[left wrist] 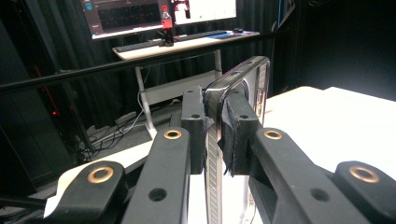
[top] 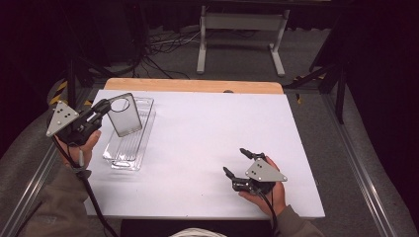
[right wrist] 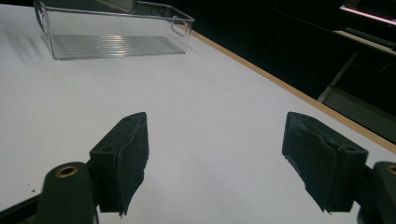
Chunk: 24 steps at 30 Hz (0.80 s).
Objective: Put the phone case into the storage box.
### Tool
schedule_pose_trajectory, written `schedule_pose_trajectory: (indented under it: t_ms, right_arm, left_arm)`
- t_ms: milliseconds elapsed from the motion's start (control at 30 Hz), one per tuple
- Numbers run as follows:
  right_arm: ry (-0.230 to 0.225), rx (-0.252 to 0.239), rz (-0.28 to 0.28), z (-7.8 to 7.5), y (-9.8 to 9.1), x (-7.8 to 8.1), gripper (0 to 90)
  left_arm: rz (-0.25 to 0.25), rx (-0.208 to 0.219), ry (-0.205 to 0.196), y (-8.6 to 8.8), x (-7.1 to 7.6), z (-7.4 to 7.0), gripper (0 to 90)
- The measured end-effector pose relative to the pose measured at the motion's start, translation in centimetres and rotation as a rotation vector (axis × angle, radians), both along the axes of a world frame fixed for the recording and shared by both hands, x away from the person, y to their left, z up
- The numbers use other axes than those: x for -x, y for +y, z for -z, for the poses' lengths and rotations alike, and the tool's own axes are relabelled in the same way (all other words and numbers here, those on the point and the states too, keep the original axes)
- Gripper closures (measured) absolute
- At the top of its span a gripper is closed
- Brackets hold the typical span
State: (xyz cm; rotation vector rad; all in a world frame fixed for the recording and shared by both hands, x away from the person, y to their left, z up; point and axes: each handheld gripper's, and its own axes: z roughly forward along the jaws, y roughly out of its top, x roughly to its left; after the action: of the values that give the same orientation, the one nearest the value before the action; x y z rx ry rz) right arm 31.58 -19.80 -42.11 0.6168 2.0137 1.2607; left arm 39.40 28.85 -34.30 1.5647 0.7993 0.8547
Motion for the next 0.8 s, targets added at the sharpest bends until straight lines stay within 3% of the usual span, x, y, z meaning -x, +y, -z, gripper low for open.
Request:
schedule_pose_trajectory:
  t_ms: [800]
  right_arm:
    - [0.007, 0.001, -0.006, 0.2, 0.1, -0.1, 24.1]
  left_arm:
    - [-0.002, -0.002, 0.047, 0.4, -2.0, 1.5, 80.8]
